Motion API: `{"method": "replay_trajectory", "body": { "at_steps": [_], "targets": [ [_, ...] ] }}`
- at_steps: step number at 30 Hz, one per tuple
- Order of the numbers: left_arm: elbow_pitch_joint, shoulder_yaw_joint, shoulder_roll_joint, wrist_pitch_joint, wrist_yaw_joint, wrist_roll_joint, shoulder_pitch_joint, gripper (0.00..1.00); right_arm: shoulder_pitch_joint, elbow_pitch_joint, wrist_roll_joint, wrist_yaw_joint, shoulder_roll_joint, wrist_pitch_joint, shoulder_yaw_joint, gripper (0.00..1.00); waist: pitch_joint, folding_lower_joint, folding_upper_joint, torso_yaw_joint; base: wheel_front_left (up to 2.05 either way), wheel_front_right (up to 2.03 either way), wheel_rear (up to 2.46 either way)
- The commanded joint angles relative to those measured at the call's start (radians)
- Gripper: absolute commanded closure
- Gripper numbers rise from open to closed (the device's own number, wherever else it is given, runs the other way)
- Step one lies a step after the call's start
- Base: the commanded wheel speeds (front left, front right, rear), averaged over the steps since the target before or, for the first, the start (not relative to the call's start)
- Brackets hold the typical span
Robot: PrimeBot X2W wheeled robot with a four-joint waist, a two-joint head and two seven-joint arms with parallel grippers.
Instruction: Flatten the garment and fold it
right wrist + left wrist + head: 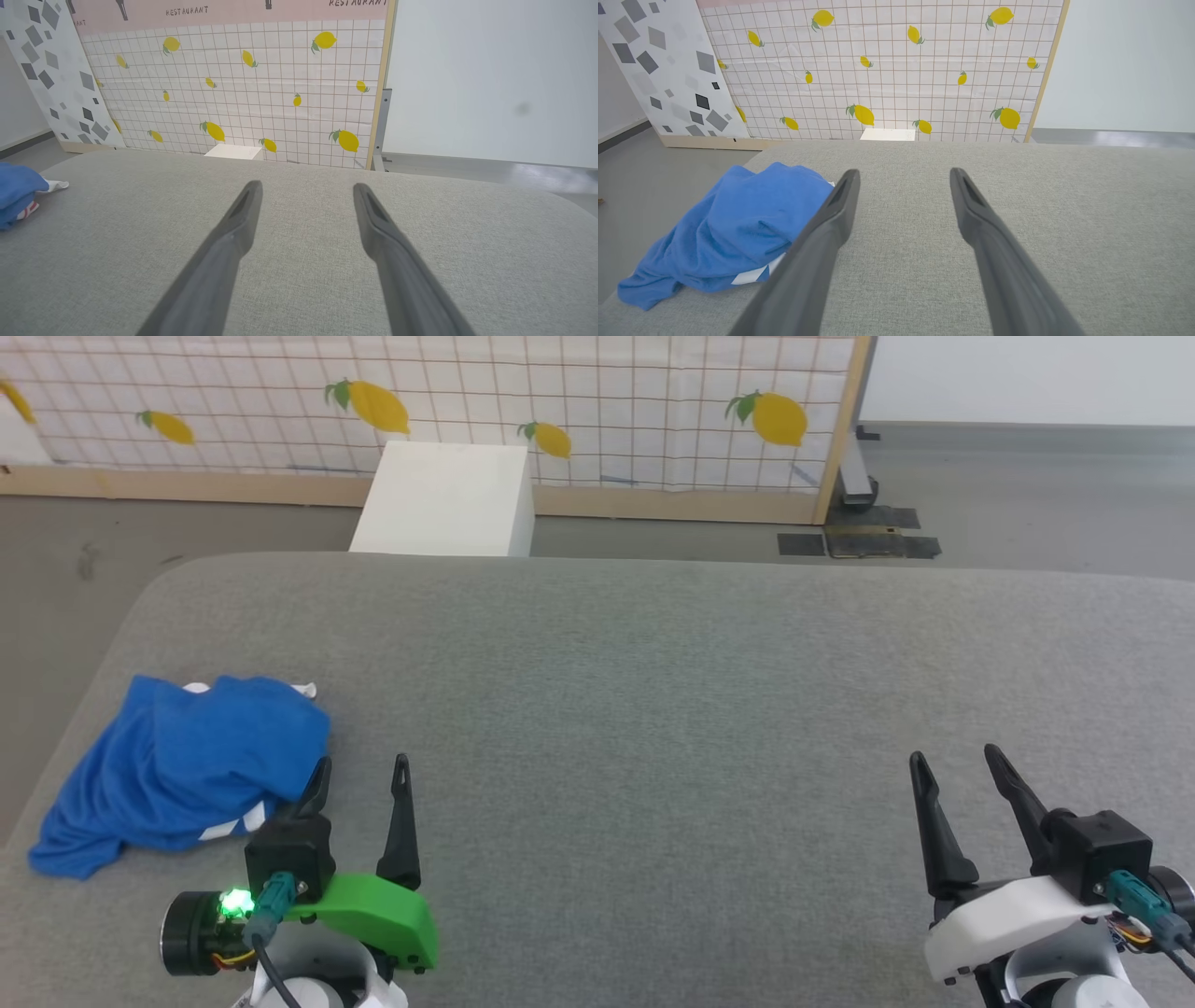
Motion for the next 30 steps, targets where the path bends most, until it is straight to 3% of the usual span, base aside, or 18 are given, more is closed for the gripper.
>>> {"method": "replay_trajectory", "body": {
  "at_steps": [1, 30],
  "targets": [
    [0.005, -0.003, -0.002, -0.012, 0.005, -0.016, 0.007, 0.0, 0.018, 0.003, 0.012, 0.0, 0.0, -0.013, -0.005, 0.0, 0.0, 0.0, 0.0, 0.015, 0.0, 0.0, 0.0],
    [0.015, -0.012, -0.003, -0.072, 0.031, -0.037, 0.033, 0.0, 0.05, 0.021, 0.061, -0.001, 0.0, -0.073, -0.026, 0.0, 0.006, 0.0, 0.0, 0.208, 0.0, 0.0, 0.0]
  ]
}}
